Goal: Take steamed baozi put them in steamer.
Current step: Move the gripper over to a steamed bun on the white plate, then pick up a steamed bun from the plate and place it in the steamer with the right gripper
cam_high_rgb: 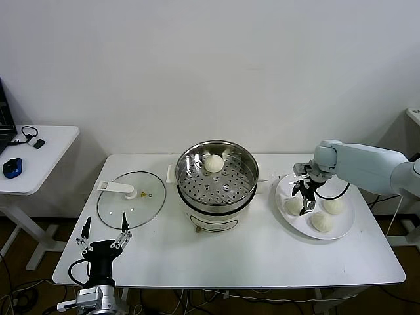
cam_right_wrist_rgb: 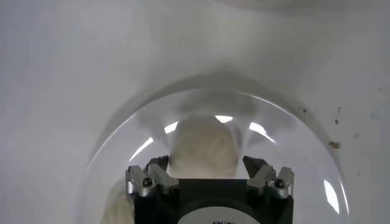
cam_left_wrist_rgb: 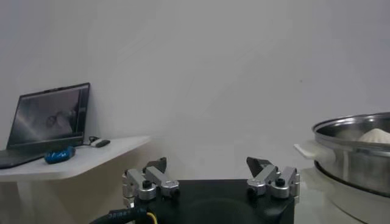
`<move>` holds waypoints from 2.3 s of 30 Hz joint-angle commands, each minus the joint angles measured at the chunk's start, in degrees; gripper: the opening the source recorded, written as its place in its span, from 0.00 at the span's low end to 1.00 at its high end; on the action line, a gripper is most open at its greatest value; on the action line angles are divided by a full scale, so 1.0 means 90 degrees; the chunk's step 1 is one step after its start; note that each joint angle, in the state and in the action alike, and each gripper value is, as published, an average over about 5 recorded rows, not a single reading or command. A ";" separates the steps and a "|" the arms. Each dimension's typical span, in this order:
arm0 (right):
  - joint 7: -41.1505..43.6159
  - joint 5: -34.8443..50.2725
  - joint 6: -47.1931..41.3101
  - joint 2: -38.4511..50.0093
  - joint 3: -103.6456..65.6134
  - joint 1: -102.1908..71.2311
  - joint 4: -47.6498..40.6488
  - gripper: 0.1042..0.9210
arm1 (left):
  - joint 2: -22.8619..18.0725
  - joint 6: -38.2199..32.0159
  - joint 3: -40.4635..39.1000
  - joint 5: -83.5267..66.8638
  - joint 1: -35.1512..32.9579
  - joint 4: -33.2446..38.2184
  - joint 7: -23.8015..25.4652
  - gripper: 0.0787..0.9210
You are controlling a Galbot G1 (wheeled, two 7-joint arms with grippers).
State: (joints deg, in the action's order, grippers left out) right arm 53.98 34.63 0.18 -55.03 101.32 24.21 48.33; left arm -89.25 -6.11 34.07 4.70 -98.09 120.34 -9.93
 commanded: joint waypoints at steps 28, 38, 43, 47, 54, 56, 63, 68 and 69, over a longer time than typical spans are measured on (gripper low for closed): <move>0.0721 0.0566 -0.0086 -0.0231 0.0768 0.2678 0.1300 0.69 | 0.0004 0.0031 -0.0054 0.0002 -0.0008 0.0169 0.0006 0.88; 0.0940 0.1770 -0.0230 -0.1265 0.1348 0.4240 0.1909 0.68 | -0.0002 0.0045 -0.0185 0.0028 -0.0072 0.0348 0.0019 0.88; 0.0921 0.2255 -0.0459 -0.1868 0.1359 0.4473 0.1943 0.68 | 0.0012 0.0056 -0.0222 0.0029 -0.0081 0.0401 0.0042 0.88; 0.0862 0.2488 -0.0621 -0.2377 0.1334 0.4413 0.1848 0.68 | 0.0039 0.0064 -0.0230 0.0014 -0.0082 0.0419 0.0057 0.88; 0.0616 0.2734 -0.0876 -0.3160 0.1190 0.3828 0.1485 0.68 | 0.0069 0.0055 -0.0235 -0.0033 -0.0075 0.0445 0.0048 0.88; 0.0550 0.2810 -0.0953 -0.3345 0.1130 0.3620 0.1412 0.68 | 0.0081 0.0054 -0.0232 -0.0045 -0.0069 0.0441 0.0044 0.88; 0.0397 0.2919 -0.1120 -0.3779 0.1024 0.3028 0.1247 0.68 | 0.0106 0.0044 -0.0216 -0.0073 -0.0036 0.0385 0.0033 0.88; 0.0334 0.2819 -0.1162 -0.3839 0.1028 0.2709 0.1176 0.68 | 0.0109 0.0047 -0.0213 -0.0077 -0.0013 0.0362 0.0035 0.88; 0.0330 0.2781 -0.1161 -0.3837 0.1037 0.2658 0.1157 0.68 | 0.0112 0.0048 -0.0208 -0.0079 -0.0011 0.0359 0.0036 0.88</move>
State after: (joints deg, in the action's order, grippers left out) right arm 57.70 58.79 -9.11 -85.67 110.85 52.10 59.49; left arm -88.28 -5.67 32.17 4.03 -98.21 123.63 -9.61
